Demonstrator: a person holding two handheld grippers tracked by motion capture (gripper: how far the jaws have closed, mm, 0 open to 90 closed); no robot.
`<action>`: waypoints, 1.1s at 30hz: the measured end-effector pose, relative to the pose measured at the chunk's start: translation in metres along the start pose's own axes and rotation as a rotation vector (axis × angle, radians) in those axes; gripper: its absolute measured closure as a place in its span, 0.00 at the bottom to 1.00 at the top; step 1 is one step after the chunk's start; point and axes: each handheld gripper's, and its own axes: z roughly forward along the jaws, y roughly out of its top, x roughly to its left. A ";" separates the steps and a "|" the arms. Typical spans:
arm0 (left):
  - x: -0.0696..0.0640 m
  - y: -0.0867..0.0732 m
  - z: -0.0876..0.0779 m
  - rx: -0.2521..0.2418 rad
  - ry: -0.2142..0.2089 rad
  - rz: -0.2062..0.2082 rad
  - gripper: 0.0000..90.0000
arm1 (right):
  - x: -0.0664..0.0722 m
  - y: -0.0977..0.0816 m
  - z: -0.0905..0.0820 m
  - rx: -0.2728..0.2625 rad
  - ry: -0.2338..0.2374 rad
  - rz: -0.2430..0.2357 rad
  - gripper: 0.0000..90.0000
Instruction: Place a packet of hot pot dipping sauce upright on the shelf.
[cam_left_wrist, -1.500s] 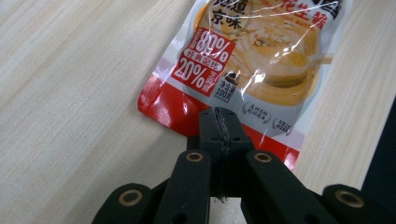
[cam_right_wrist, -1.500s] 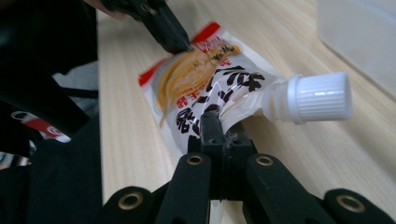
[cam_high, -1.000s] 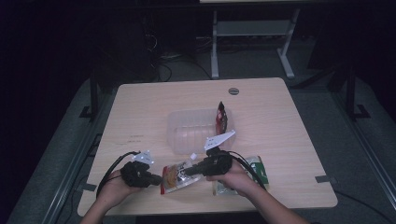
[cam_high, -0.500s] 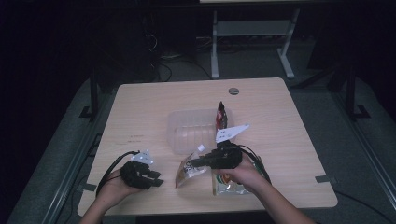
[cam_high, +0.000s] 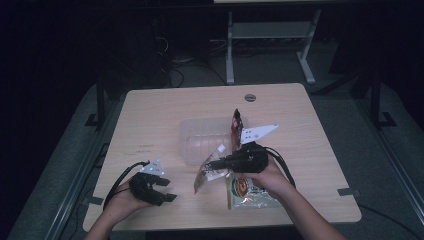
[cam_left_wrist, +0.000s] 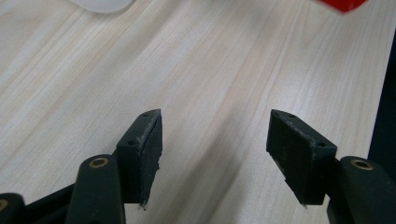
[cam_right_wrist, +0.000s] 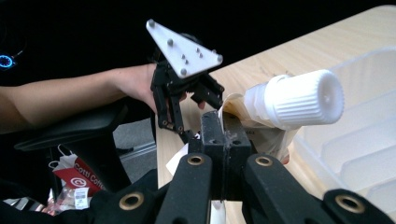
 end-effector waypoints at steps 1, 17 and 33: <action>0.000 0.000 0.000 0.000 0.000 0.000 0.39 | 0.000 0.000 0.000 0.000 0.000 0.000 1.00; -0.001 0.000 0.002 -0.013 0.008 0.017 0.22 | -0.012 0.034 -0.009 -0.048 -0.052 -0.040 1.00; 0.001 -0.001 0.003 -0.018 0.028 0.035 0.17 | -0.027 0.069 -0.002 -0.048 -0.099 -0.070 1.00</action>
